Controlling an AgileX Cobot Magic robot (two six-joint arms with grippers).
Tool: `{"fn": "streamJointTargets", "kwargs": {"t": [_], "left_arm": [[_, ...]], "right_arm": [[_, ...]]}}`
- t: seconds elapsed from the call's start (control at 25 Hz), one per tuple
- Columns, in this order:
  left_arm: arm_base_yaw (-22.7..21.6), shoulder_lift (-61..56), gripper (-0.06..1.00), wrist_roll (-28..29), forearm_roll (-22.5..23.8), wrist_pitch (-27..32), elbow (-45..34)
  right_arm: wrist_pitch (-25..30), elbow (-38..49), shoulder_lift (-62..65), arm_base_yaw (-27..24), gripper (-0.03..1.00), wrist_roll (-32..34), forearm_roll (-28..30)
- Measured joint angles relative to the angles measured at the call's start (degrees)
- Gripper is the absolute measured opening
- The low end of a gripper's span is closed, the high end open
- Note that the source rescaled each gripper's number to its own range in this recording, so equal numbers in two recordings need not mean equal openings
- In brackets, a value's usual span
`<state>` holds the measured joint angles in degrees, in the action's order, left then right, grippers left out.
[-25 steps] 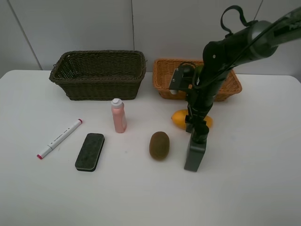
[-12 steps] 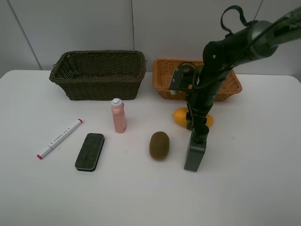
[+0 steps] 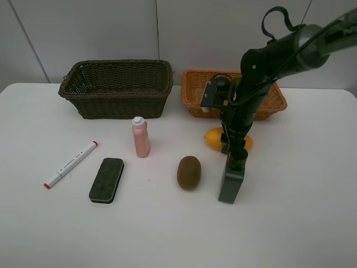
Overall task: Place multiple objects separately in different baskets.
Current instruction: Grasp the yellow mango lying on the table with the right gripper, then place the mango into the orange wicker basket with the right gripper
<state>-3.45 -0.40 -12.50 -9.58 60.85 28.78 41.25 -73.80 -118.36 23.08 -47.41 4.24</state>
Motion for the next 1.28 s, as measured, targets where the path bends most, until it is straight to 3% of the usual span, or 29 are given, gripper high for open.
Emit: {"fn": "streamJointTargets", "kwargs": {"t": [0.4,0.96,1.28], "left_arm": [[0.0,0.0,1.00,0.0,0.0,0.0,0.0],[0.0,0.0,1.00,0.0,0.0,0.0,0.0],[0.0,0.0,1.00,0.0,0.0,0.0,0.0]], "right_arm": [[0.2,0.0,0.8,0.0,0.53,0.0,0.1],[4.8,-0.9,5.9,0.0,0.53,-0.3,0.2],[11.4,-6.8,8.3,0.0,0.53,-0.4,0.8]]}}
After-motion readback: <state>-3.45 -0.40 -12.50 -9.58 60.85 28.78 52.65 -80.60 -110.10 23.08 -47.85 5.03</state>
